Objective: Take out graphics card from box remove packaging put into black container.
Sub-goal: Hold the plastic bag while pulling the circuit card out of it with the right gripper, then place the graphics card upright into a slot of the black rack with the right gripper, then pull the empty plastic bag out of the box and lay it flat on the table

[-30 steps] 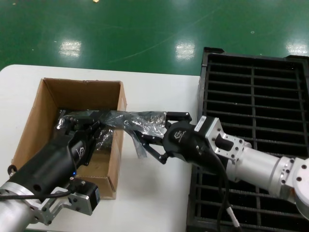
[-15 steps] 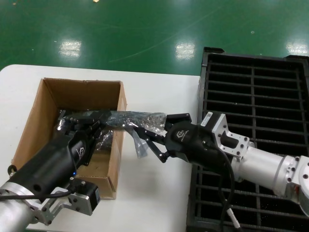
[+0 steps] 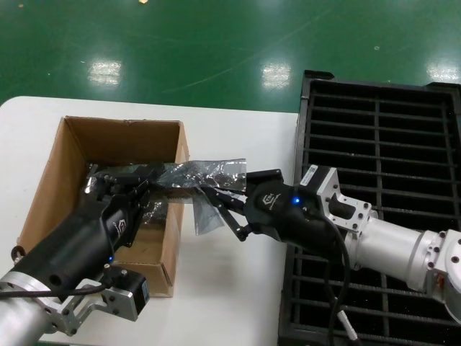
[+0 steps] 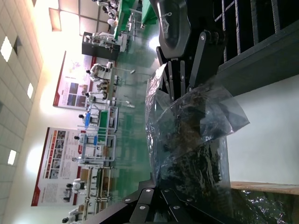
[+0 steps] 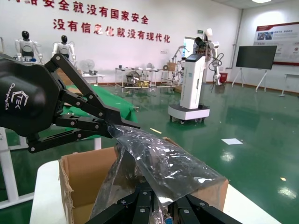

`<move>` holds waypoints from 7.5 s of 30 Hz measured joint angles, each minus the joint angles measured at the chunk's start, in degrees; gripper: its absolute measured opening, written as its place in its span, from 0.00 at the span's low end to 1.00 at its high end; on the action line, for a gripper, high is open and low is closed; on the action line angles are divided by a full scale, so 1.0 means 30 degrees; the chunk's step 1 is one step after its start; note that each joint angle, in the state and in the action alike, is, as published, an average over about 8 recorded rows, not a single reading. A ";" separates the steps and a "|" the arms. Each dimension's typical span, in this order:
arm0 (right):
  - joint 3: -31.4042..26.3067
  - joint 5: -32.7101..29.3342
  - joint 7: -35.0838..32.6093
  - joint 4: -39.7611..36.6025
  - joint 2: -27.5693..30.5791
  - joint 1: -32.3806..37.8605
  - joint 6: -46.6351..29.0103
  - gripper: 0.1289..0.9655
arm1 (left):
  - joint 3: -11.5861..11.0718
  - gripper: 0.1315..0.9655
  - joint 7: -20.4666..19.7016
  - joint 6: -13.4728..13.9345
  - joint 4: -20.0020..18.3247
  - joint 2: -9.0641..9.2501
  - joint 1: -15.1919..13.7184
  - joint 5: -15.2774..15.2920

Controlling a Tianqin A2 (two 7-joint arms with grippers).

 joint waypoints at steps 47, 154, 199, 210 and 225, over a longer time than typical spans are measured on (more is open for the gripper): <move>0.3320 0.1175 -0.0492 0.9131 0.4966 -0.5073 0.1961 0.05 | 0.0000 0.01 0.0000 0.0000 0.0000 0.0000 0.0000 0.0000; 0.4857 -0.8698 0.4637 1.2601 1.0827 -0.5981 -0.3236 0.05 | 0.0001 0.01 -0.0002 0.0000 0.0000 -0.0001 0.0000 0.0001; 0.5244 -0.7982 0.4330 1.0596 0.8794 -0.5462 -0.0849 0.51 | 0.0001 0.01 -0.0001 -0.0001 0.0000 -0.0001 0.0000 0.0001; 0.8817 -1.0694 0.7644 0.7450 0.1838 -0.5725 0.3880 0.77 | 0.0001 0.01 -0.0001 -0.0001 0.0000 0.0000 0.0000 0.0001; 1.1391 -1.3022 0.9853 0.5905 -0.2124 -0.5618 0.5535 0.95 | -0.0820 0.01 -0.2787 0.2785 -0.0692 0.1463 -0.0855 0.0564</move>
